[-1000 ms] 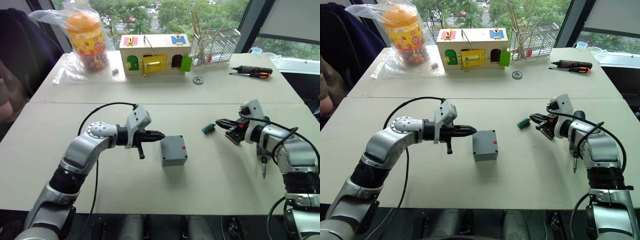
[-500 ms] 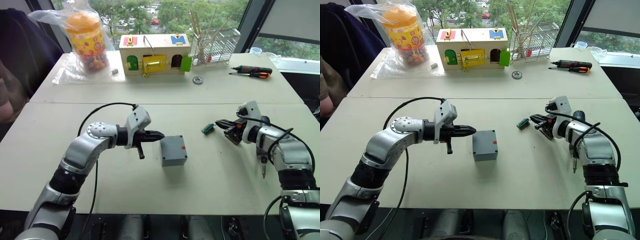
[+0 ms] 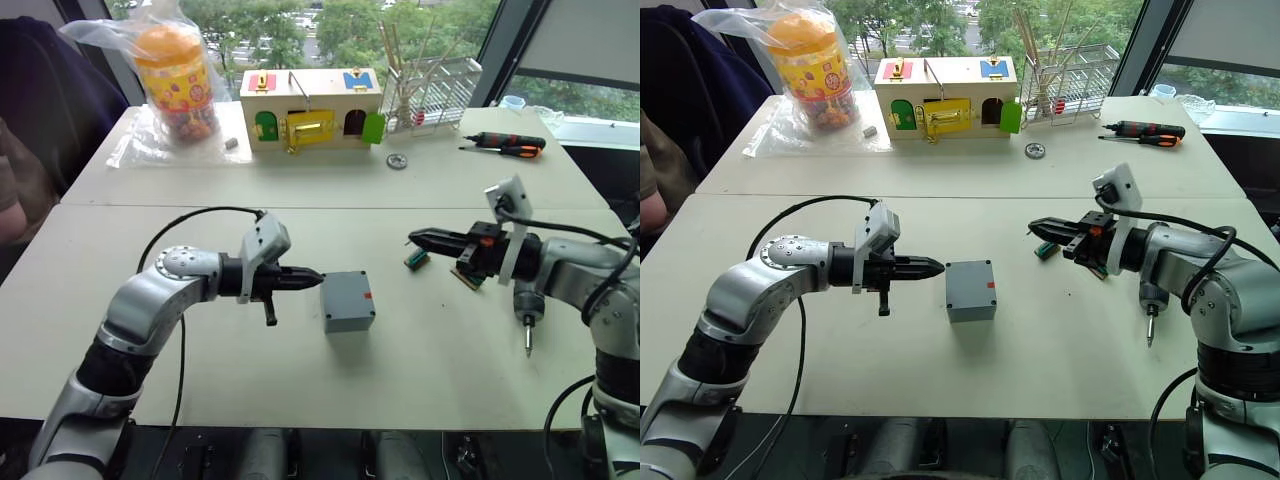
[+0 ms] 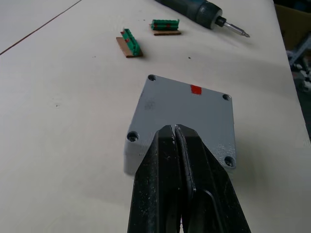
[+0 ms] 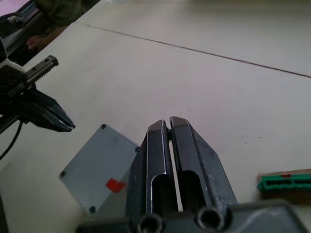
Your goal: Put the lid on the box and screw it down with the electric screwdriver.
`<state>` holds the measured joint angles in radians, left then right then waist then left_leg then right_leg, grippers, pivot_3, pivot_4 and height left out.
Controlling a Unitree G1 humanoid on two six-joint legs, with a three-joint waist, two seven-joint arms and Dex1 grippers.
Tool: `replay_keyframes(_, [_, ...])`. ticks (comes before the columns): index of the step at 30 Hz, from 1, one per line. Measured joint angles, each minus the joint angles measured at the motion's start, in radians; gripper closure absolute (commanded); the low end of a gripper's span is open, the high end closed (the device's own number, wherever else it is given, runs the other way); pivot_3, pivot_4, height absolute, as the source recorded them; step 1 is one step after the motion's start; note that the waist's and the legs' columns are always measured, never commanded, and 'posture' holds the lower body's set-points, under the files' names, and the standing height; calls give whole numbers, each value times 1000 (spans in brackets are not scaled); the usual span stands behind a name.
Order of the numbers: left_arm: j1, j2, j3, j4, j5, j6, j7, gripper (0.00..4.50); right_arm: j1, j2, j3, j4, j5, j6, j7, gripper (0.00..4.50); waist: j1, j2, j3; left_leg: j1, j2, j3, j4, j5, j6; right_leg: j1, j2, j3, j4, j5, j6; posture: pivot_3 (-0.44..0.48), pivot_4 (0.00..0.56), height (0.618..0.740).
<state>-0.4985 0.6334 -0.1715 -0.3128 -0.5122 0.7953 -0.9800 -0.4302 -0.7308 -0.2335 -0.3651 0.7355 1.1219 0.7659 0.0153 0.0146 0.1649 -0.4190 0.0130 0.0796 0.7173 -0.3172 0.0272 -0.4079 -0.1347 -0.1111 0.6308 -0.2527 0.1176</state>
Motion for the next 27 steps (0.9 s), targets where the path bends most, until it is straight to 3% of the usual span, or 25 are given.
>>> replay_keyframes(8, [39, 32, 13, -63, -50, 46, 4, 4500, 19, 44, 116, -23, 14, 9, -31, 4443, -2, 0, 0, 0, 0, 0, 0, 0, 0, -1, 0, 0, 0, 0, 0, 0, 150, 706])
replay_keyframes(27, [65, 30, 20, -79, -60, 51, 68, 4500, -41, 79, 210, 53, -15, -58, -35, 4443, -2, 0, 0, 0, 0, 0, 0, 0, 0, -1, 0, 0, 0, 0, 0, 0, 150, 706])
